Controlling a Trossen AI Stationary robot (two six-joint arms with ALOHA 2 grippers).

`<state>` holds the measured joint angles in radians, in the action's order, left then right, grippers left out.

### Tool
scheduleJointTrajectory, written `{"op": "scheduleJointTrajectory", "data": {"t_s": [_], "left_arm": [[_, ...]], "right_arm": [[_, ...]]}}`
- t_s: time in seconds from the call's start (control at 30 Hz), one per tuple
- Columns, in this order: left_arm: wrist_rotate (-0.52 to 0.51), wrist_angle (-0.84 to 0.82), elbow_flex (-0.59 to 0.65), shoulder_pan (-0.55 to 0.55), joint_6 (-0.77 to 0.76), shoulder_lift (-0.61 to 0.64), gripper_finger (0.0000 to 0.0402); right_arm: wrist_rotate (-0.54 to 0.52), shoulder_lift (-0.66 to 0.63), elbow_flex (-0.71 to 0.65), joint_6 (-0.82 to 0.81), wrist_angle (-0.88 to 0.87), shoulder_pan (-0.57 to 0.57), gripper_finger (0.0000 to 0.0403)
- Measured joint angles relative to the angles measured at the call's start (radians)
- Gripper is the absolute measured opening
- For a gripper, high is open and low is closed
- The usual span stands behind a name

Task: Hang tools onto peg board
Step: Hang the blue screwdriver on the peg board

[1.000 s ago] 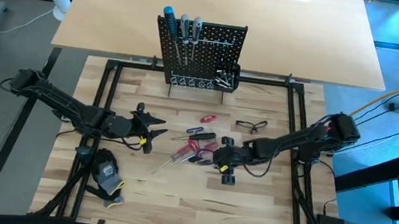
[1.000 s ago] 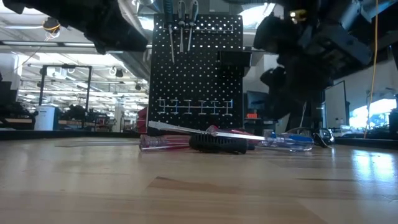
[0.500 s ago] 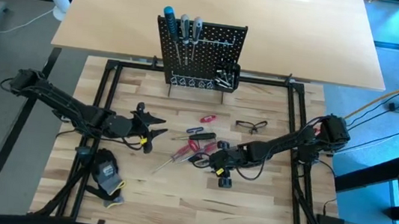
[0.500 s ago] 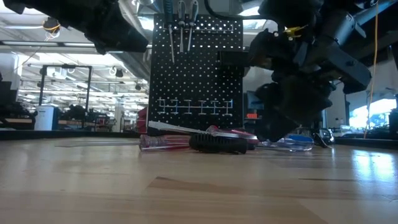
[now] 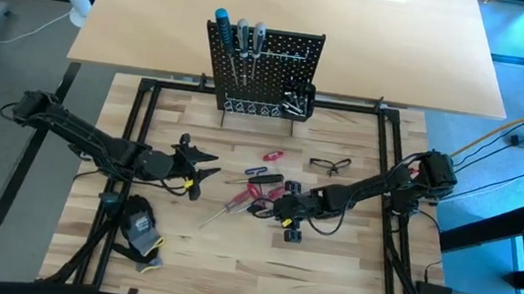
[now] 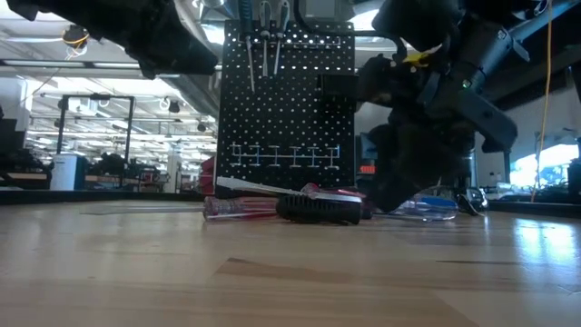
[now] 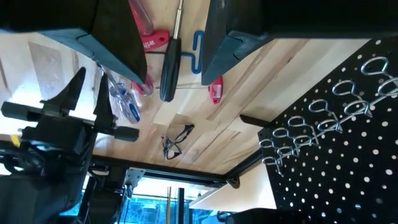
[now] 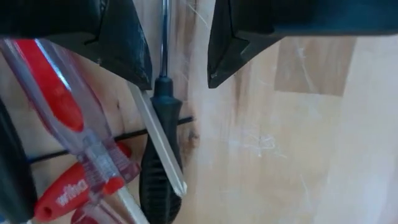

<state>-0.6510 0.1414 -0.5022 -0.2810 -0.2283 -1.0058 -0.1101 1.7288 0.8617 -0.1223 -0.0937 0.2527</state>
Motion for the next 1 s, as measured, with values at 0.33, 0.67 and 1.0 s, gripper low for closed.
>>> {"op": "scheduleJointTrajectory", "data": {"t_s": [0.33, 0.67, 1.0], "left_arm": [[0.0, -0.002, 0.0, 0.0, 0.0, 0.0, 0.0143], [0.0, -0.004, 0.0, 0.0, 0.0, 0.0, 0.0143], [0.004, -0.005, 0.0, -0.001, 0.0, 0.001, 0.0143]], "right_arm": [[-0.002, 0.007, 0.0, 0.0, -0.01, 0.002, 0.0156], [-0.045, -0.073, 0.111, 0.02, -0.315, 0.002, 0.0156], [-0.054, -0.137, 0.085, 0.058, -0.47, -0.067, 0.0156]]}}
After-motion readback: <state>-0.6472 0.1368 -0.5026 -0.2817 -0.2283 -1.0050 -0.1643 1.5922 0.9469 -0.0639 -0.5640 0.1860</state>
